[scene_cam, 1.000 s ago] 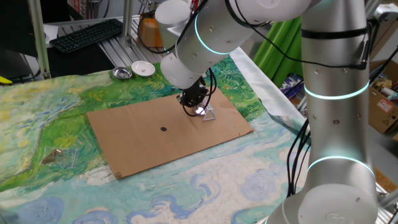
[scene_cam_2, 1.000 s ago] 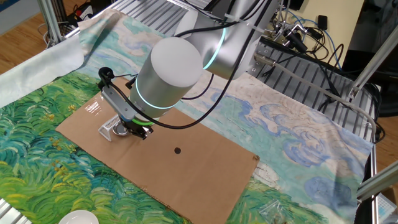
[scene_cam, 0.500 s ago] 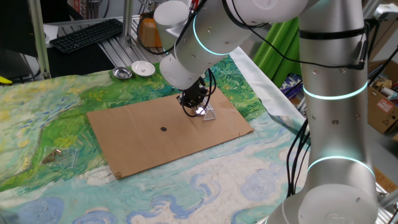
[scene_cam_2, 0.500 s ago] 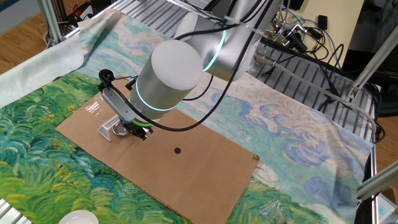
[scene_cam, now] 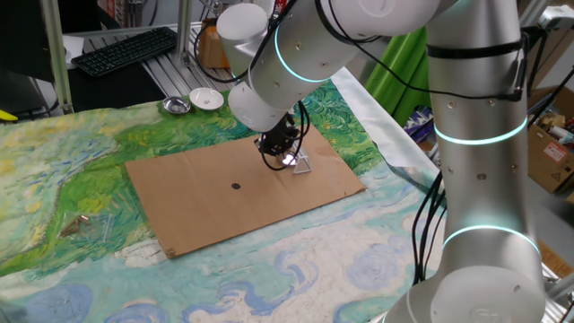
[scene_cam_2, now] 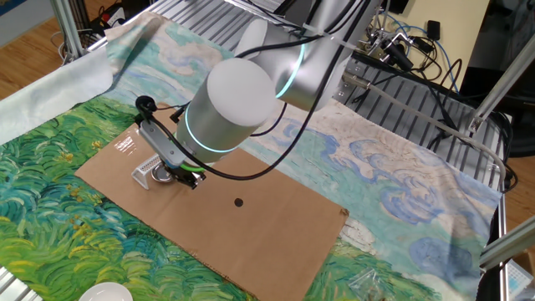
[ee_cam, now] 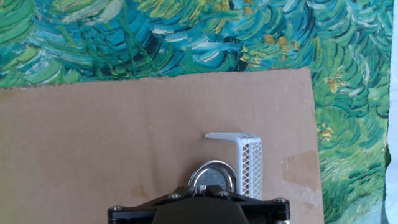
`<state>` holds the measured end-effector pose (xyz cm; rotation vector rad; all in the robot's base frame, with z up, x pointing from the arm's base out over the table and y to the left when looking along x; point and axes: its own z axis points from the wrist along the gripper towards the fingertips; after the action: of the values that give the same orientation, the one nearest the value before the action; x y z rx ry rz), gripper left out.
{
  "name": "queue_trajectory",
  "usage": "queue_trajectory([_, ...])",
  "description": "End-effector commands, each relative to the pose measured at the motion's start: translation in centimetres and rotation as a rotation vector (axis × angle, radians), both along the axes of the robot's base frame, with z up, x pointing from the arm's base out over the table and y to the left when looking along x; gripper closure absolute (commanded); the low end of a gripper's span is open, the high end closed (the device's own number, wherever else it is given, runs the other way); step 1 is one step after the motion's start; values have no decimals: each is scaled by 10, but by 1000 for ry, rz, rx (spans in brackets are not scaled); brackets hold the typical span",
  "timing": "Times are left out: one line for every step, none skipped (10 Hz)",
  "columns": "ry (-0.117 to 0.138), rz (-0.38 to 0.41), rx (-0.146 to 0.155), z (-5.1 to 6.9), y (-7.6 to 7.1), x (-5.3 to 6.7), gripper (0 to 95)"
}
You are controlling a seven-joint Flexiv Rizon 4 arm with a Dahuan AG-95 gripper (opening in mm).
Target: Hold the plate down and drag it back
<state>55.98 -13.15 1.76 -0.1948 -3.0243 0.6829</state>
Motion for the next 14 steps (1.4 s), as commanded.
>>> queue_trajectory([0,1,-10,0,0,0,950])
queue_trajectory([-1,-1,-10,0,0,0,950])
queue_trajectory([-2,-3,-9,-1,0,0,950])
queue_trajectory([-3,-5,-9,-1,0,0,950])
queue_trajectory([-3,-6,-7,-1,0,0,950])
queue_trajectory([-4,-7,-7,-2,0,0,950])
queue_trajectory([-4,-8,-6,-3,0,0,950])
queue_trajectory([-5,-8,-6,-3,0,0,950])
queue_trajectory([-5,-8,-6,-3,0,0,950])
queue_trajectory([-5,-8,-5,-3,0,0,950])
queue_trajectory([-7,-11,3,-3,0,0,950])
queue_trajectory([-9,-15,15,-3,0,0,950])
queue_trajectory([-11,-20,29,-4,0,0,950])
queue_trajectory([-13,-24,38,-4,0,-1,950])
